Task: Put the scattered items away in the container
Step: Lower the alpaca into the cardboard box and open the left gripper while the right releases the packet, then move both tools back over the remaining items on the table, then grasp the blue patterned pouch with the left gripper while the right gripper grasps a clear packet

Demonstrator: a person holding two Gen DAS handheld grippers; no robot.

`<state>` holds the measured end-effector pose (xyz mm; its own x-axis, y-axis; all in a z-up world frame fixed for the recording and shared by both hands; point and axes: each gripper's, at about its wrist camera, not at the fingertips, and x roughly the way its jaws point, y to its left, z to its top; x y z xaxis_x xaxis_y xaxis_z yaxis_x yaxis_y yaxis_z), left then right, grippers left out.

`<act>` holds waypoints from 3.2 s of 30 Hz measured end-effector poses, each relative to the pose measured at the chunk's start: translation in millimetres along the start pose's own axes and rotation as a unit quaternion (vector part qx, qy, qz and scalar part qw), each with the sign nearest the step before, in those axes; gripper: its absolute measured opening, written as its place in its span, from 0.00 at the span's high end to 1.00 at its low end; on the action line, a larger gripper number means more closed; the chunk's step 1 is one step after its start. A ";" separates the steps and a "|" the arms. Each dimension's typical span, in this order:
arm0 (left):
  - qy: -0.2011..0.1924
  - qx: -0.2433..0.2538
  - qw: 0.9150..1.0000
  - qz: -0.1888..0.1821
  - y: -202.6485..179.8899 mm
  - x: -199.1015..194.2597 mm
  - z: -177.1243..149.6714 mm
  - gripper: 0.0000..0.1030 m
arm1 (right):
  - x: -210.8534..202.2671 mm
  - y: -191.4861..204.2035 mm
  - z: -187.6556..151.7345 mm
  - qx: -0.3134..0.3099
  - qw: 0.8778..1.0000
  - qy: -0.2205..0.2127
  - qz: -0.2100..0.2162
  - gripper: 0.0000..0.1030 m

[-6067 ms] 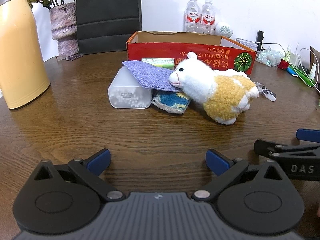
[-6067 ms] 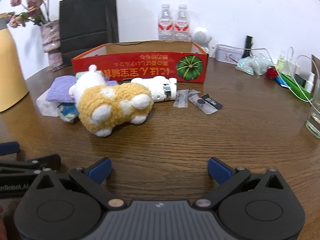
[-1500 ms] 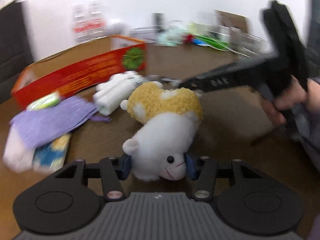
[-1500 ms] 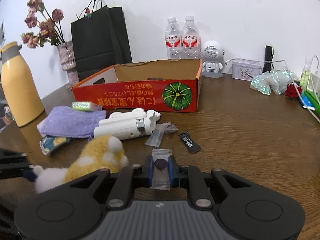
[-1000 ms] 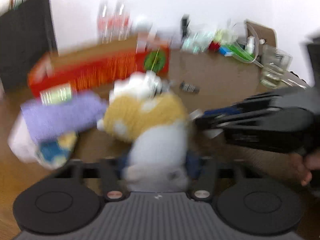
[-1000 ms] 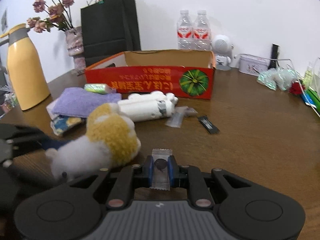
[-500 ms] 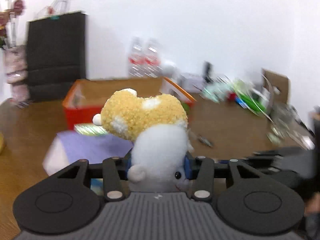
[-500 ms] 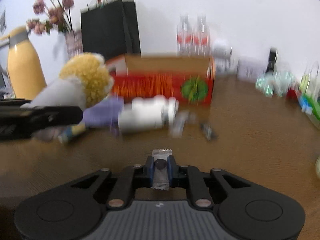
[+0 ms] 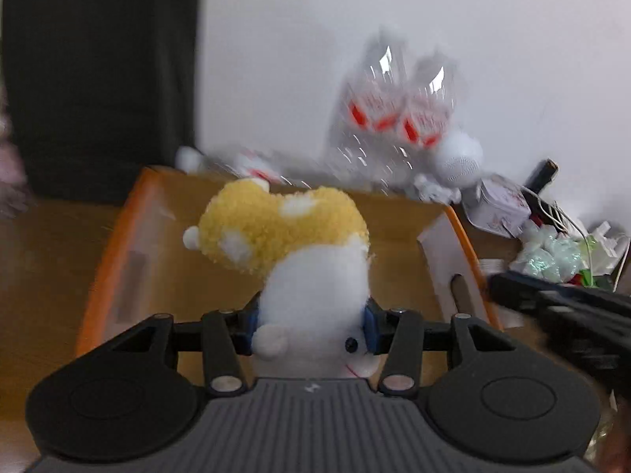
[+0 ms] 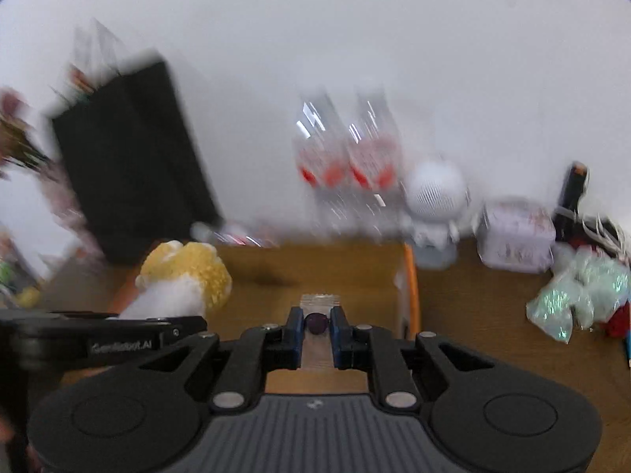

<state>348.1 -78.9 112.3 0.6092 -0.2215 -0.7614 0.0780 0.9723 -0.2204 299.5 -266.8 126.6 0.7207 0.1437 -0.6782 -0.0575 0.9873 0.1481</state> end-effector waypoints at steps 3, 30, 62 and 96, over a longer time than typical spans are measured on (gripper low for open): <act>0.002 -0.002 1.000 -0.007 -12.0 30.5 9.3 0.53 | 36.7 -3.1 3.8 -0.018 1.000 0.020 -0.015 0.87; -0.183 0.099 0.975 0.077 35.4 -165.8 -117.0 0.00 | -116.9 26.7 -102.8 -0.039 0.989 -0.141 0.036 0.00; -0.121 0.062 0.987 0.085 58.6 -210.2 -383.8 0.00 | -187.6 82.3 -365.6 -0.012 0.996 -0.083 -0.006 0.00; -0.065 0.043 0.996 -0.033 94.3 -112.5 -253.0 0.74 | -32.0 21.4 -204.0 -0.075 0.997 -0.008 -0.022 0.81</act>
<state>87.2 18.7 22.9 0.6976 -0.2789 -0.6600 0.1851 0.9600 -0.2100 134.3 -236.4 4.6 0.7352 0.0997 -0.6705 -0.1265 0.9919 0.0087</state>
